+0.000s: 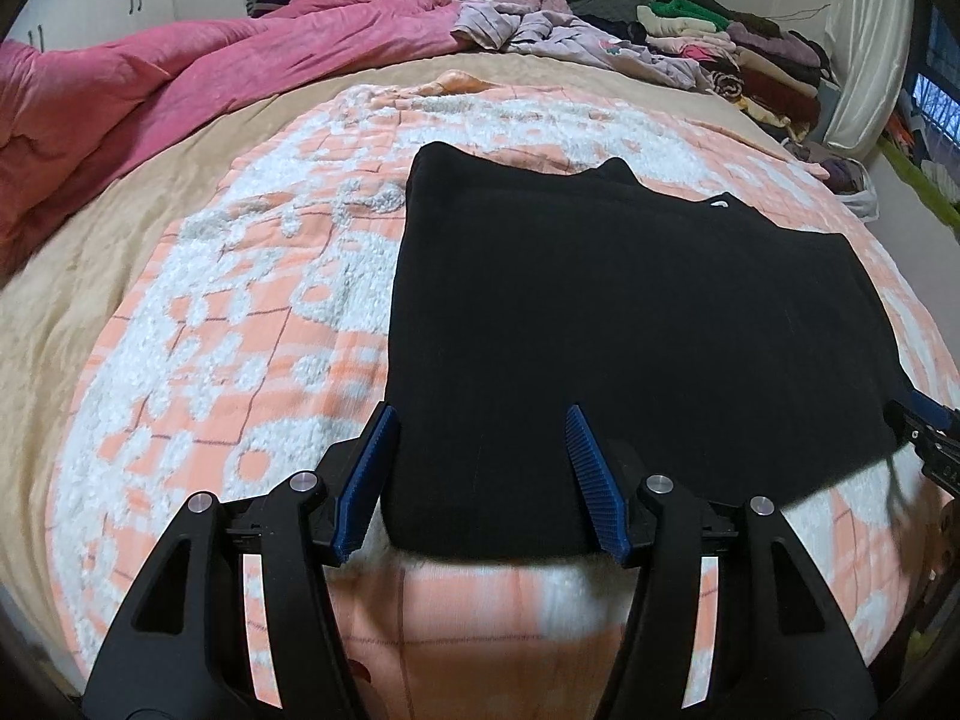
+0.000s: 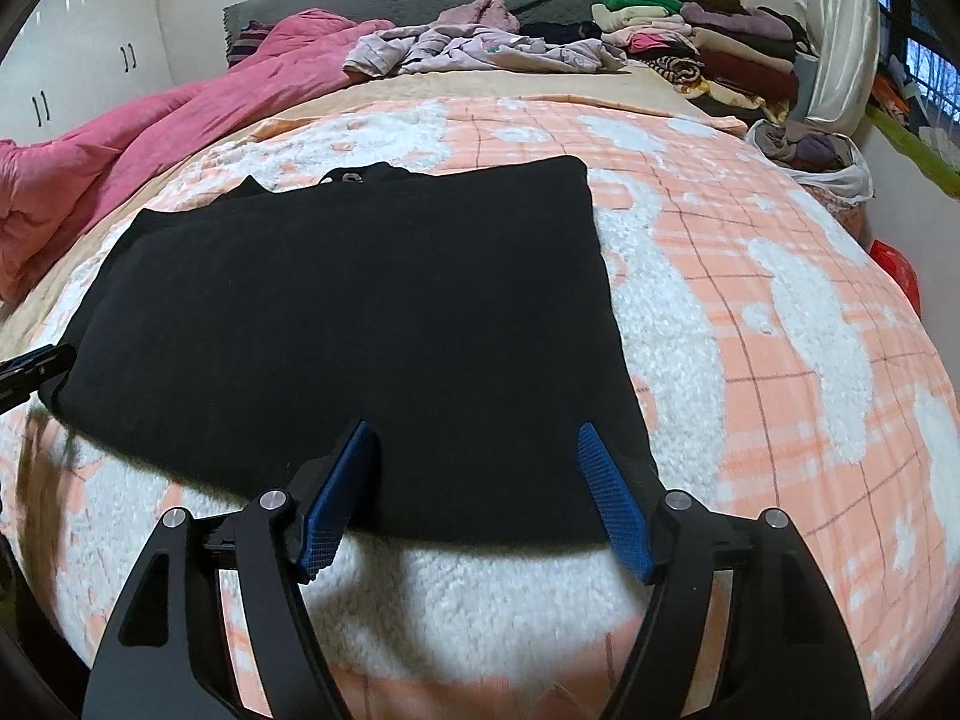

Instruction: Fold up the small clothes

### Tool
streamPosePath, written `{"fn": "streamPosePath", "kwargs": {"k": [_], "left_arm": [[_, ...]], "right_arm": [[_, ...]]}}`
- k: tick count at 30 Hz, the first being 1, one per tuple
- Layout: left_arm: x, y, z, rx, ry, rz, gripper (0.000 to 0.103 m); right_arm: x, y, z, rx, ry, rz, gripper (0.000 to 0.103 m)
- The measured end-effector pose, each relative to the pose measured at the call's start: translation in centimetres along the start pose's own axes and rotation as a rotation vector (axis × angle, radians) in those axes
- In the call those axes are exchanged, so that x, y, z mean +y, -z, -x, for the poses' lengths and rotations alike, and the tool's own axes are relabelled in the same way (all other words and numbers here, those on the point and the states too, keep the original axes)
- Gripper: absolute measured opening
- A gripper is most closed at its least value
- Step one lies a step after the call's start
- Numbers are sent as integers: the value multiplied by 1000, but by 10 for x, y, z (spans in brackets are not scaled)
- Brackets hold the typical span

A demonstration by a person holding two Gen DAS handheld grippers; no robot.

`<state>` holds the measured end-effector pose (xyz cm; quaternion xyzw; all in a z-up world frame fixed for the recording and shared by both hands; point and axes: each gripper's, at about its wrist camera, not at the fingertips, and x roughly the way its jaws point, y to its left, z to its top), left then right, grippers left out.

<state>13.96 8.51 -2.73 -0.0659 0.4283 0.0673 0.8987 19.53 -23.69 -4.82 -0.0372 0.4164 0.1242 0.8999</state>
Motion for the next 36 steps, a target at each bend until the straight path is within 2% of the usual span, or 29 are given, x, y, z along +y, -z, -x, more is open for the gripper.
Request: {"fn": "streamPosePath", "kwargs": {"k": [18,24,27,32,36], "left_arm": [[10,12,21,14,0,2,51],[13,12,34,-2,1,2,57],[16,13,40,-7,-5,3,64],[23,14,49,-25,-8,17,68],[29,12,54,-37,-12,34,76]], "right_arm": [[5,12,21,-7,17,-5,71],[17,13,33,-26,3,14,71],[25,11,41,-43,-11,29,75],[39,9,50,-64,-38,50,83],[54,7,56,-78,-53,79,84]]}}
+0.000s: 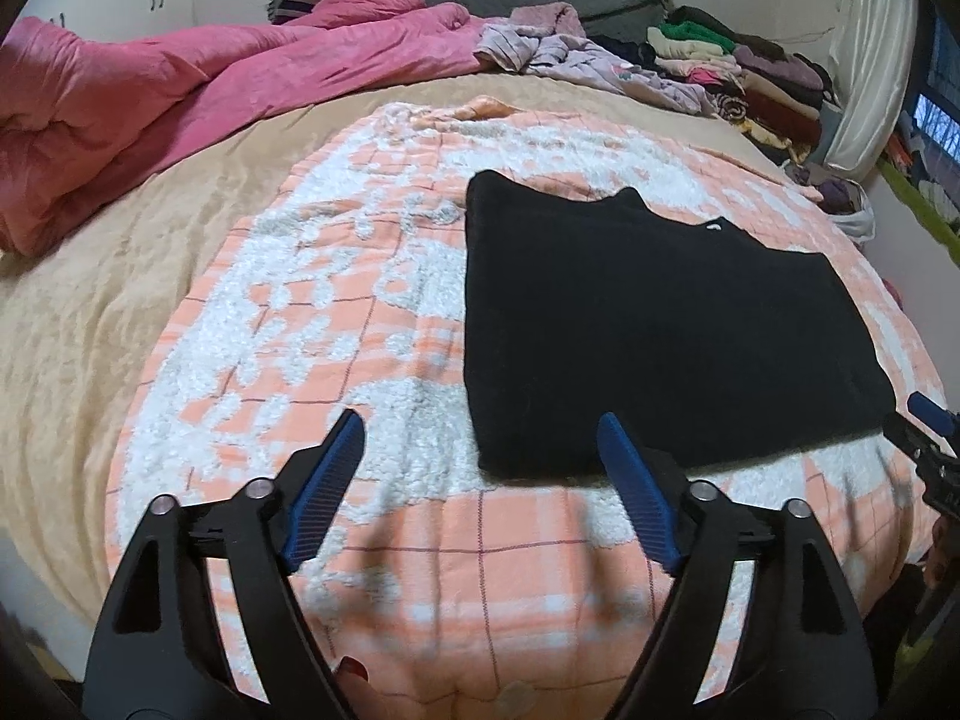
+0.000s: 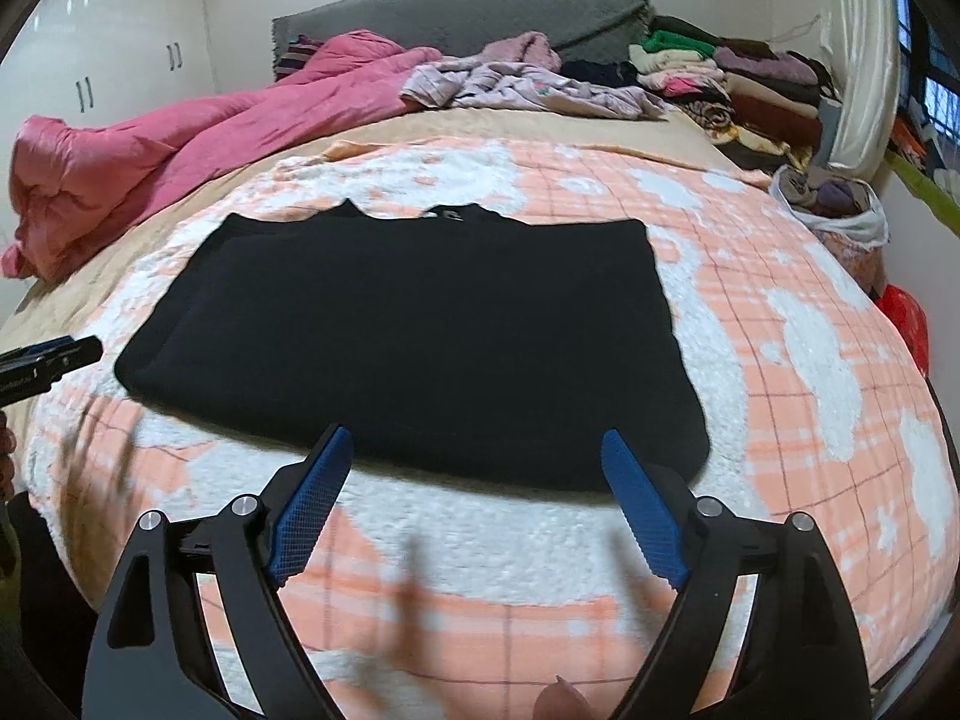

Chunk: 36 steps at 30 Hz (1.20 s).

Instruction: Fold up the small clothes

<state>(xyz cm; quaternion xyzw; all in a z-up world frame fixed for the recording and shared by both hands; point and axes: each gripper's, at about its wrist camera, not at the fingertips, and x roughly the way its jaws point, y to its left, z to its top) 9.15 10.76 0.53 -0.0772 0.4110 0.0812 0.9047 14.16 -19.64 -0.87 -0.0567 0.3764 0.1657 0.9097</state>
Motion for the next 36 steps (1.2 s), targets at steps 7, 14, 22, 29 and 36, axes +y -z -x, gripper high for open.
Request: {"fn": "streamPosePath", "kwargs": {"k": [7,14,22,29,36], "left_arm": [[7,-3,7,-20,-7,12,83],[14,-5,10,-32,-22,26,90],[23,-7,10,-39,-41,46,93],[30,-11,4,-35,-53,65,93],[35,-13,-7,-14,-61,76,93]], "right_arm": [[29,-3,3,-16,-26,66,89],[59,-5,7,-36,-63,124,93],[92,-8,2,-39,-102,182,95],[122,-8,-5,-36,-125,240,96],[147,-9,-13,-42,-136,302,96]]}}
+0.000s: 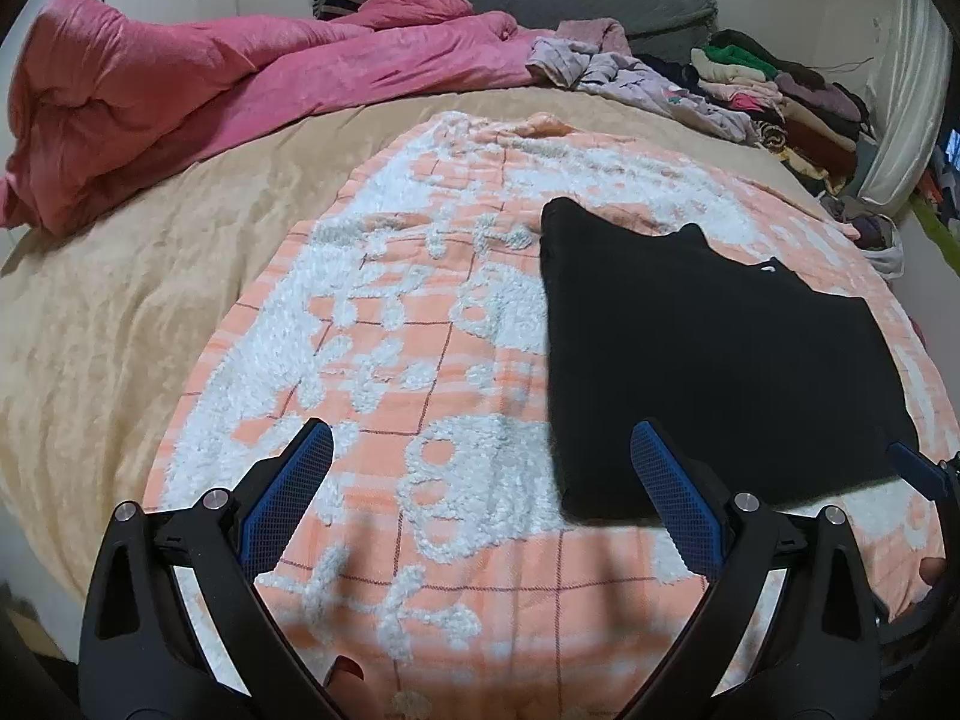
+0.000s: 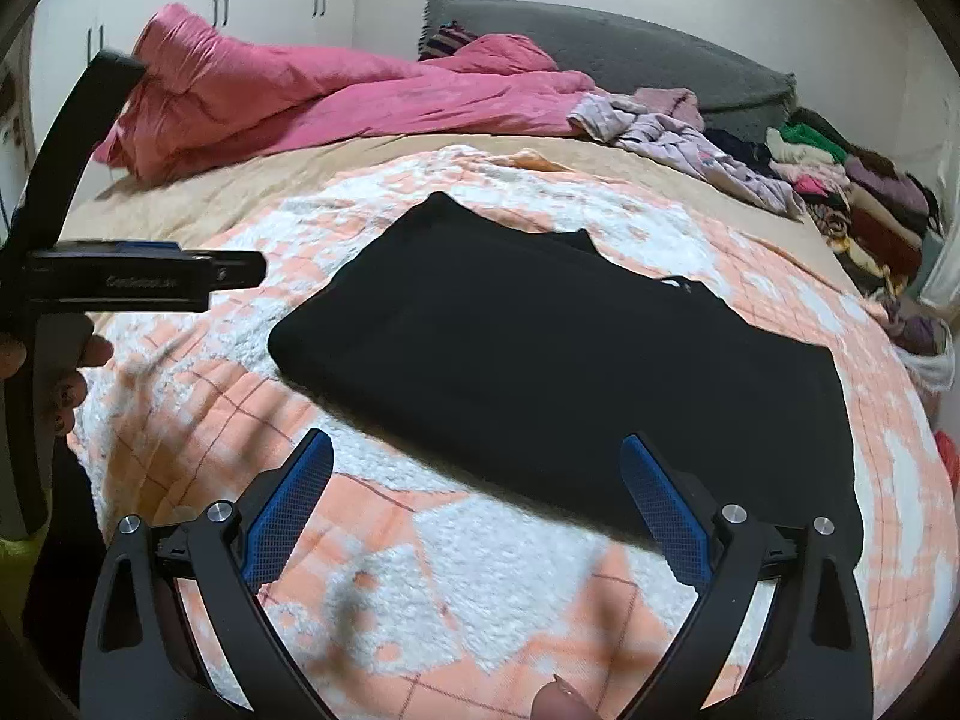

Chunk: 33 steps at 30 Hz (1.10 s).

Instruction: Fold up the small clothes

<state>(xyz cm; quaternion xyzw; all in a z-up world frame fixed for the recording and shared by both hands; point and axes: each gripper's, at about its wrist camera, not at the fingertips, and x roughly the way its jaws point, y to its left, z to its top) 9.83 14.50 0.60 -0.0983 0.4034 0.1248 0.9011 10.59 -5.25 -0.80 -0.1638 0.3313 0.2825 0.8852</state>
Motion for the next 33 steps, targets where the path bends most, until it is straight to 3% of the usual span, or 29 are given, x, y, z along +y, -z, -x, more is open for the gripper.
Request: {"fn": "streamPosePath", "kwargs": {"k": [17,26,33], "left_arm": [[12,-20,-29,27,-18,35,93],[13,-43,-58,74,25,67,93],[6,-60,-85,133,72,83,93]], "right_arm": [[26,-8,-41,37,14,130,96],[51,-7,-81,71,111,264,96],[61,-18,-101,25,161,306,95]]}}
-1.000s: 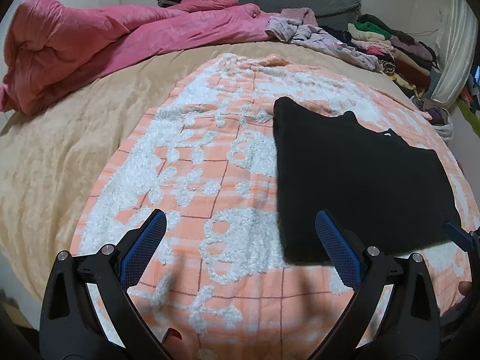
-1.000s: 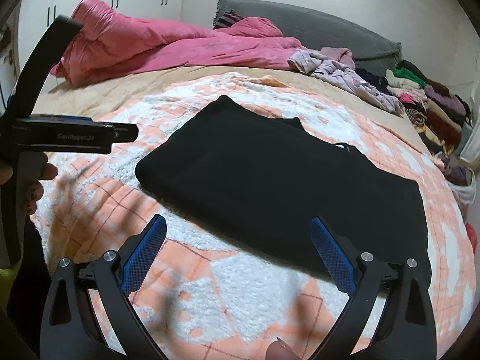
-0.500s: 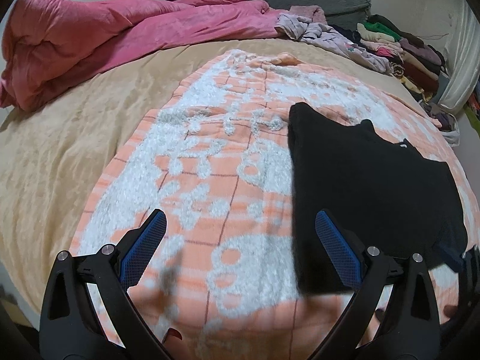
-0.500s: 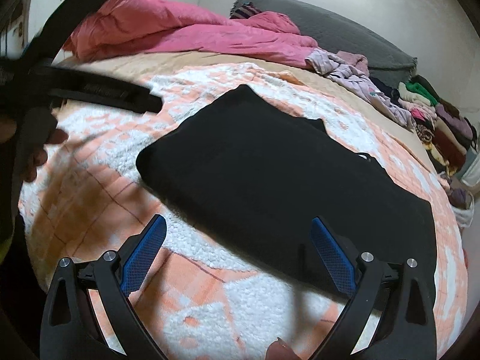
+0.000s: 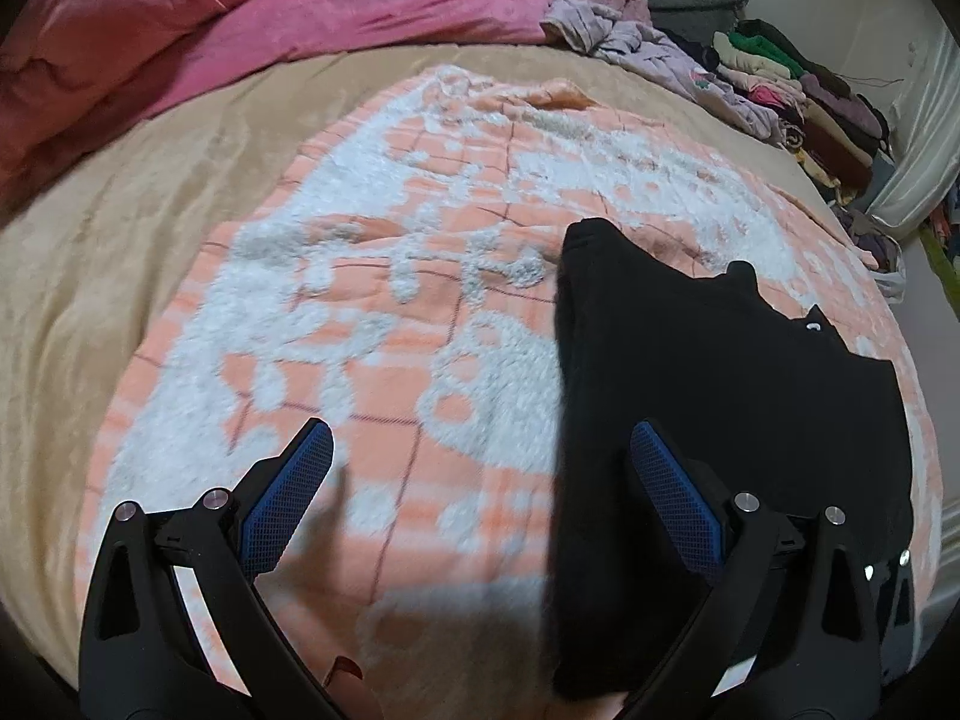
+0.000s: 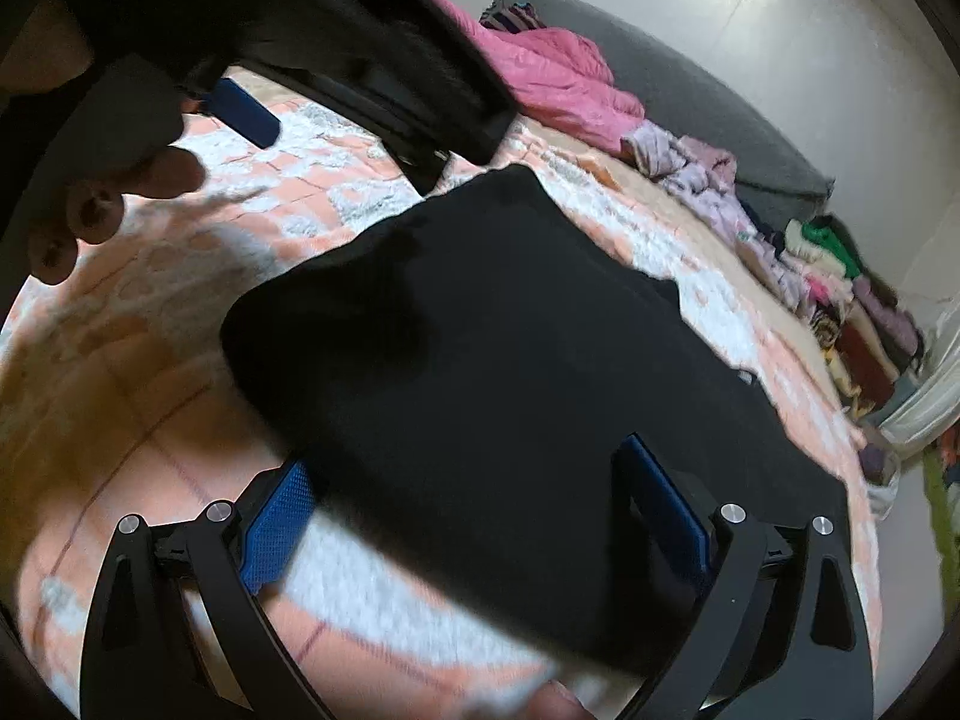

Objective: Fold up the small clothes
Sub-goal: 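Lower both grippers onto the black sweatshirt's side edge and pinch it, then lift the pinched edge with both grippers and fold it over the body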

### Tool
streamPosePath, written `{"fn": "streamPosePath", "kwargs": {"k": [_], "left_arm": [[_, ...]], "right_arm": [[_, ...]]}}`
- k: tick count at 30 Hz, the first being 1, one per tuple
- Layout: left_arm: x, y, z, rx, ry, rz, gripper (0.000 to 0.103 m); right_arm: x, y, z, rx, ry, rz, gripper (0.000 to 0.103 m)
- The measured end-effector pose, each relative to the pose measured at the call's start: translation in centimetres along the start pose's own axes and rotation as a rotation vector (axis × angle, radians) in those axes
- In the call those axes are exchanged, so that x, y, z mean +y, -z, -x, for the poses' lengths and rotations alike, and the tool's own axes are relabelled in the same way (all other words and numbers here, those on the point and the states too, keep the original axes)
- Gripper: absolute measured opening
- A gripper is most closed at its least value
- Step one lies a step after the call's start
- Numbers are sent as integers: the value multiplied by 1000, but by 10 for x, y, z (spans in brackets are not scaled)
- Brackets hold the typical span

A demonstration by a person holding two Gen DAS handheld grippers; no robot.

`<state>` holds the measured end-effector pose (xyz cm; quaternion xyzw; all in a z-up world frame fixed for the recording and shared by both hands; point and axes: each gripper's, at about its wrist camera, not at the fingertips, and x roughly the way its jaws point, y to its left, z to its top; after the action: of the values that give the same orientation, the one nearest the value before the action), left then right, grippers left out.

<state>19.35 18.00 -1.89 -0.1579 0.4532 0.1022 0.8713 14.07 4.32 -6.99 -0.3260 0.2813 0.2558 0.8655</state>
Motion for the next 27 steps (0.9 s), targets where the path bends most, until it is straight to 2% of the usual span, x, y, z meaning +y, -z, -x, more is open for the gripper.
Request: {"fn": "streamPosePath", "kwargs": {"k": [2,5,6,9,10,15,20,22,27], "left_arm": [[-2,-7,-9,28,37,16,93],[-5,-15,-20,56,63,29,93],[-6,-18,-24,66,70,33,93],[-8,-23,-33,109,125,65,93],[-9,-24,-35,118,146,72,93],[-24,-28,-42,153,253,113,93],[-47,-30,-46,174,312,110,65],[-55,-30,-45,173,323,105,44],[-76,-31,-35,138,285,43,27]], "right_arm": [[2,-2,-1,-29,19,7,81],[4,-1,2,-66,23,20,54],[2,1,5,-82,24,18,42],[-13,1,13,-120,-5,-39,19],[-17,1,16,-129,-13,-58,15],[-43,4,30,-172,-88,-191,13],[-60,10,40,-207,-106,-251,11],[-65,12,43,-213,-108,-262,11],[-75,16,42,-213,-117,-301,11]]}}
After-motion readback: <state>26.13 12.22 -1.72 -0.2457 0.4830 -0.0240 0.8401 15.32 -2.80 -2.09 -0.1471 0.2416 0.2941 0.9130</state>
